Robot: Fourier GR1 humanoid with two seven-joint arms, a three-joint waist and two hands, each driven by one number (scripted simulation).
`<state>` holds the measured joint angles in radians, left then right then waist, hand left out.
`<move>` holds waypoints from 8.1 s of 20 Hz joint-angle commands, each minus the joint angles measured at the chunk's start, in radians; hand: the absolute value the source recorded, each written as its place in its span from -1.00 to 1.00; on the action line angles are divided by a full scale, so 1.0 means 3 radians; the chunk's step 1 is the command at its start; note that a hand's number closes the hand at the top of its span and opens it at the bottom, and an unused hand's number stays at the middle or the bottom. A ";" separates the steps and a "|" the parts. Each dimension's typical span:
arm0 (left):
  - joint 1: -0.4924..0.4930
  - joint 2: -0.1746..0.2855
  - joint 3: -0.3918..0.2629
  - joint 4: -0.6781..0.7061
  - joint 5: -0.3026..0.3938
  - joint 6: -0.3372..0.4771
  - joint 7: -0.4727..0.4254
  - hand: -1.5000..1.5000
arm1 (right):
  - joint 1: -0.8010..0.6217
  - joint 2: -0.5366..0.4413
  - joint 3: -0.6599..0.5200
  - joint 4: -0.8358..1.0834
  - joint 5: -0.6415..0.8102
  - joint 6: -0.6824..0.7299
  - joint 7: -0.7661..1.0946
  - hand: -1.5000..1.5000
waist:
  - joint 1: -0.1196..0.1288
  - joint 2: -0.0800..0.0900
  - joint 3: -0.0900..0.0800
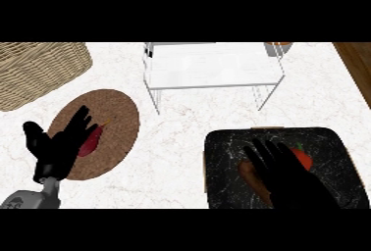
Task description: Pick the sweet potato from the tray and place it in the tiered shelf
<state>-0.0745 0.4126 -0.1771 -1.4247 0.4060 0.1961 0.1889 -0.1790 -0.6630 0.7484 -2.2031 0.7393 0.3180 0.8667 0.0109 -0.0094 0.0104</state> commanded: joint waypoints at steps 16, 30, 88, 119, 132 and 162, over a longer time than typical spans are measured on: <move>0.0163 -0.0034 0.0166 0.0209 -0.0030 -0.0190 0.0168 0.00 | 0.0126 0.0618 0.0409 0.0811 0.1101 -0.0209 0.0135 -1.00 | -0.0027 0.0033 -0.0034; 0.0202 -0.0141 0.0185 0.0165 -0.0178 -0.0209 0.0234 0.00 | 0.0094 0.0646 0.0120 0.1451 0.1404 -0.0582 -0.0245 -1.00 | -0.0021 0.0034 -0.0034; 0.0050 -0.0383 0.0306 0.0341 -0.0511 -0.0245 0.0206 0.00 | -0.2985 0.2208 -0.1181 0.1593 0.0128 -0.0716 0.1240 1.00 | -0.0028 0.0036 -0.0042; -0.0021 -0.0527 0.0403 0.0491 -0.0601 -0.0315 0.0122 0.00 | -0.3993 0.1550 -0.2489 0.4237 -0.0128 -0.0790 -0.0741 1.00 | 0.0021 0.0063 -0.0039; -0.0077 -0.0472 0.0454 0.0134 -0.0550 -0.0341 0.0471 0.00 | -0.4315 0.1512 -0.2685 0.5196 -0.0046 -0.1234 -0.1528 1.00 | 0.0077 0.0065 -0.0037; 0.0239 -0.0564 0.0481 0.0216 -0.0647 -0.0467 0.0208 0.00 | -0.4334 0.1382 -0.3752 0.4921 -0.0772 -0.2500 -0.1452 -1.00 | -0.0018 0.0039 -0.0037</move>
<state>-0.0409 0.2492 -0.0310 -1.4349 0.2270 0.0598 0.2600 -1.4857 -0.2057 -0.3685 -0.7074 0.4929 -0.3770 0.4234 0.0126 -0.0021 0.0074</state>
